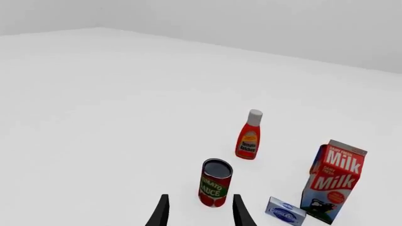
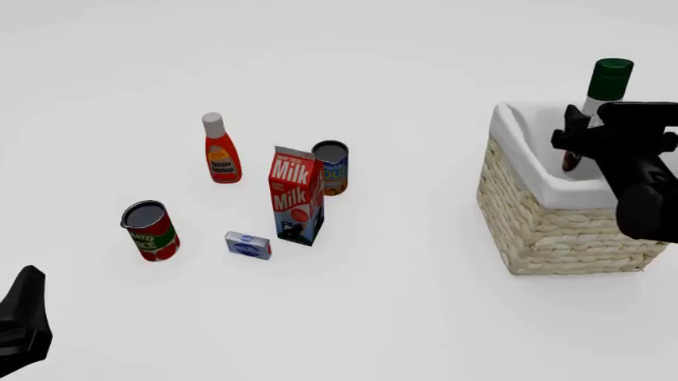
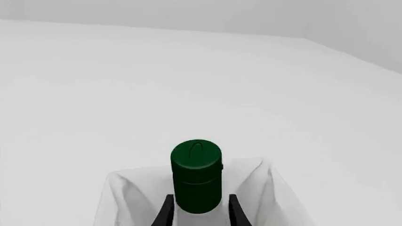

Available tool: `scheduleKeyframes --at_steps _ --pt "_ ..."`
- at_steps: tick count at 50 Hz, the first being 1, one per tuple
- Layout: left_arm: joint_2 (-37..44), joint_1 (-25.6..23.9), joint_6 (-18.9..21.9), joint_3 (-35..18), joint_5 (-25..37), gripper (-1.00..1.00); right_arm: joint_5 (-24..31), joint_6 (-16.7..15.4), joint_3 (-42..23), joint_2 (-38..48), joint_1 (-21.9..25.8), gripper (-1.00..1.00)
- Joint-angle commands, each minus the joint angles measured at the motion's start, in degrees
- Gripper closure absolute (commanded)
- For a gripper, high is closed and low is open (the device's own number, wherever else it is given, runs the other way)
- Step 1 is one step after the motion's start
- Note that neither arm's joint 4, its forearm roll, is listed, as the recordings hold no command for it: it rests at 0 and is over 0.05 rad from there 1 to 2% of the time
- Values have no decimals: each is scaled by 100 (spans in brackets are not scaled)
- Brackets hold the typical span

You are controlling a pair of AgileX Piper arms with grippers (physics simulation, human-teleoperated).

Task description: Pick the salad dressing and place it in the basket.

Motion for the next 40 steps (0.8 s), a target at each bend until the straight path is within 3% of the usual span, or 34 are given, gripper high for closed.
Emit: scheduleKeyframes --at_steps 1,26,40 --pt "0 7 -9 0 0 -100 15 110 -2 29 37 -100" --pt "0 7 -16 0 -5 -100 53 132 60 -191 116 -100" --pt "0 -20 -11 0 20 -100 454 81 521 -1351 224 -100"
